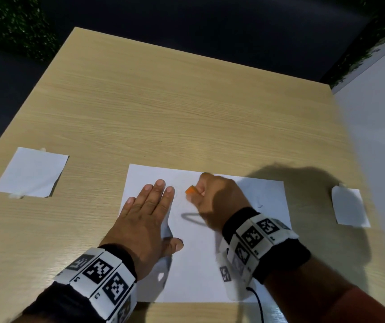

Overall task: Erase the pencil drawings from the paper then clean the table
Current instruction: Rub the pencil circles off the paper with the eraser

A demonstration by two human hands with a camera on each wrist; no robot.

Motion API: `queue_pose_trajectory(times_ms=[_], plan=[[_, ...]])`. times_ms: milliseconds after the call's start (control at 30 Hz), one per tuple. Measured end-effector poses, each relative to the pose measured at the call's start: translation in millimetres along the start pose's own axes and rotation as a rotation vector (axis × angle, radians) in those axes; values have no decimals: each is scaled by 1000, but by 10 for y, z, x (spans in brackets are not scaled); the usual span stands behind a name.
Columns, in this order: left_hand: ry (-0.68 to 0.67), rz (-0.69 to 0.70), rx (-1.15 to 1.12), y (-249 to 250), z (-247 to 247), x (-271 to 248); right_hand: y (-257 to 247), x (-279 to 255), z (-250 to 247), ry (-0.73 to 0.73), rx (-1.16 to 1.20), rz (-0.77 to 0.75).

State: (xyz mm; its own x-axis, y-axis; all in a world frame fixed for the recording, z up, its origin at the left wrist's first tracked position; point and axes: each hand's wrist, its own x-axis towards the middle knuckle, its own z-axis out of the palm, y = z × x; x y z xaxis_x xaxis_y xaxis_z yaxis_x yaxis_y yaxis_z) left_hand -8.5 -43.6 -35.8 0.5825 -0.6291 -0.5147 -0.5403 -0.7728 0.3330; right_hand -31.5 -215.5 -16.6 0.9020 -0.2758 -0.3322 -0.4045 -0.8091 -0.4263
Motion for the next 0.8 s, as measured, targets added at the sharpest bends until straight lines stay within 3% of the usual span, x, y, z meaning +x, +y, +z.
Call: queue_pose_trajectory(times_ms=[100,167,233,300,400,433,533,600,667,800], plan=[[-3,4,5,-15,11,-3,208,115,-211,85,-55,147],[0,8,-3,-20,13,-2,278,123,-312,85,-119,193],[-7,7,3,-15,16,2,191,29,-300,72,-39,195],[-6,-1,26,-8,18,10,21,-107,-180,28,25,56],[-4,-12,57,1,14,7,-96,-256,-9,-88,-72,-163],[-9,-11,53,1,10,6,-33,-240,-27,-78,-104,-123],[-21,2,27,-18,9,-6,291,-110,-213,51,-87,184],[-21,3,31,-24,19,-8,411,-81,-284,119,-94,255],[-19,-5,51,-20,30,9,318,-125,-238,122,-56,214],[-13,-12,52,-15,19,13,50,-278,67,-5,10,8]])
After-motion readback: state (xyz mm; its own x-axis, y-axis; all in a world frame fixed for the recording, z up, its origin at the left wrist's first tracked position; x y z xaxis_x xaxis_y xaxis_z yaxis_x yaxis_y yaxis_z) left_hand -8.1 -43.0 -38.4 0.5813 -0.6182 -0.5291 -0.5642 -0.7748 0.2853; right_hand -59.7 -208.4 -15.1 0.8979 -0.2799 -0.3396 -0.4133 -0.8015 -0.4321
